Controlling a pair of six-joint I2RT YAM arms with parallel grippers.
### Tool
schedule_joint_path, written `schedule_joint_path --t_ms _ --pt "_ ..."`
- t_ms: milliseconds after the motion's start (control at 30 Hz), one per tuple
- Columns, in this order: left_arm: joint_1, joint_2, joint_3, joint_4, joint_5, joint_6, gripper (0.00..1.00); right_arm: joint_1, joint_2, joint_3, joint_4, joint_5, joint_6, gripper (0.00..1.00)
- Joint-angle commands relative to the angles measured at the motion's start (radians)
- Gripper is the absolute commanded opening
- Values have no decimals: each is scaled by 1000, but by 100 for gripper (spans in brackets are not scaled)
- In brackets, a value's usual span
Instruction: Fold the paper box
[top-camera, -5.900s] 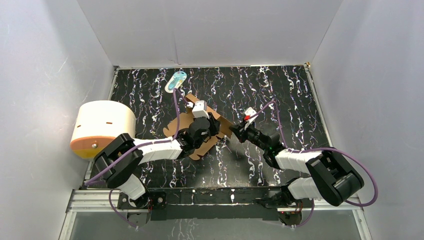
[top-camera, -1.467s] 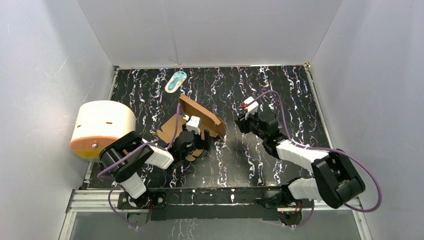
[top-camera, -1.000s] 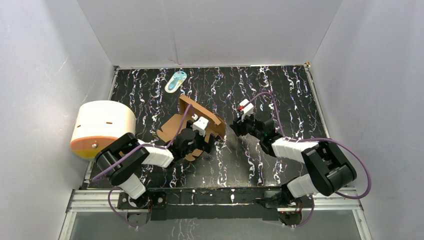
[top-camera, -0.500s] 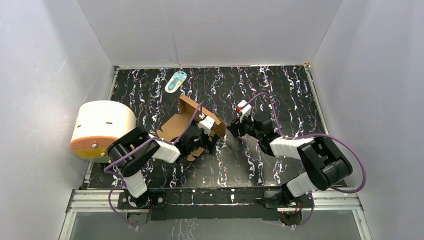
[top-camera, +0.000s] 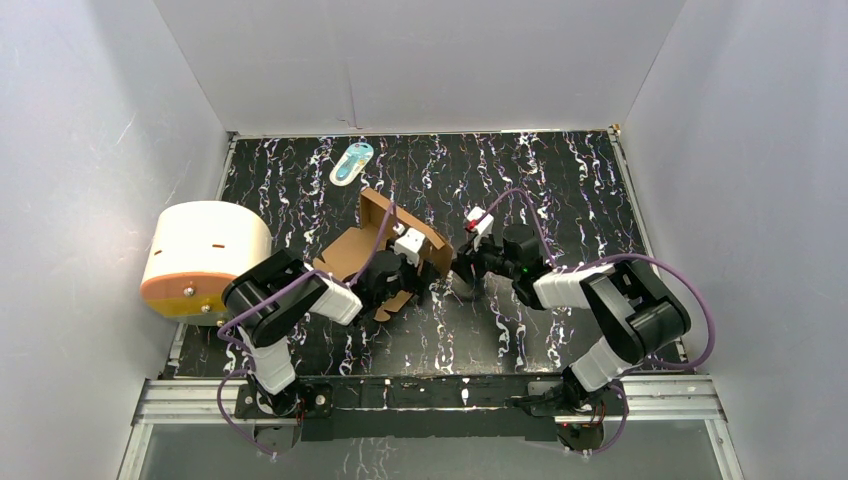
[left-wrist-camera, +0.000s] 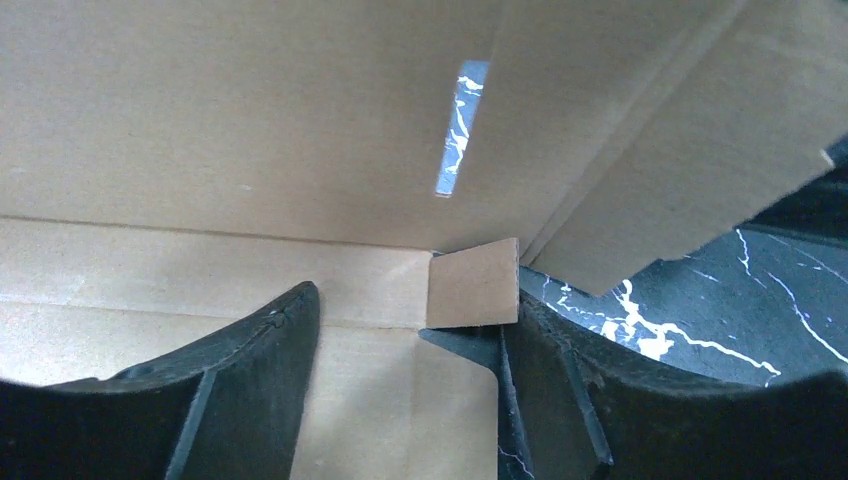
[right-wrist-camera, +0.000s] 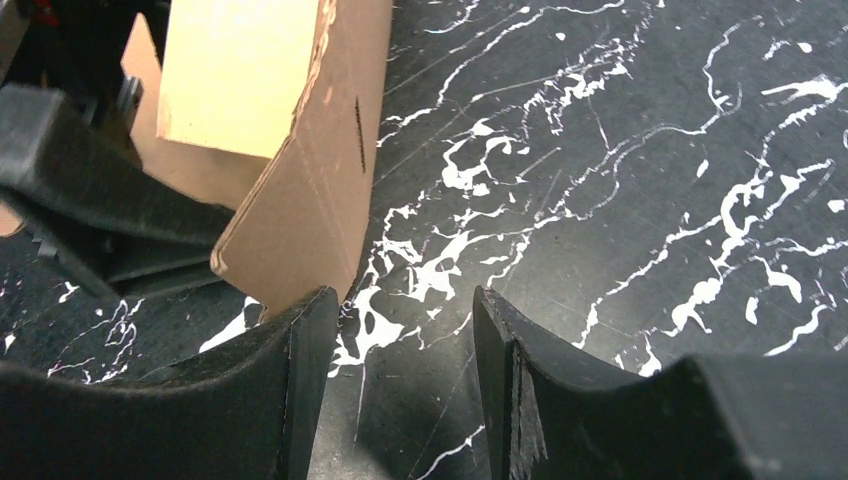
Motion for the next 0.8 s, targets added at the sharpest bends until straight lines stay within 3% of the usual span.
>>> schedule_joint_path --t_ms 0,267,500,767 --pt "45 2 -39 17 39 -86 61 -1 17 56 74 -90 -42 60" --pt "90 5 -71 57 102 -190 48 -1 45 111 68 -197 -70 54" --pt "116 20 -91 89 143 -254 45 -1 108 174 68 -287 -60 46" --pt "131 45 -87 109 197 -287 42 2 152 184 105 -323 -15 47"
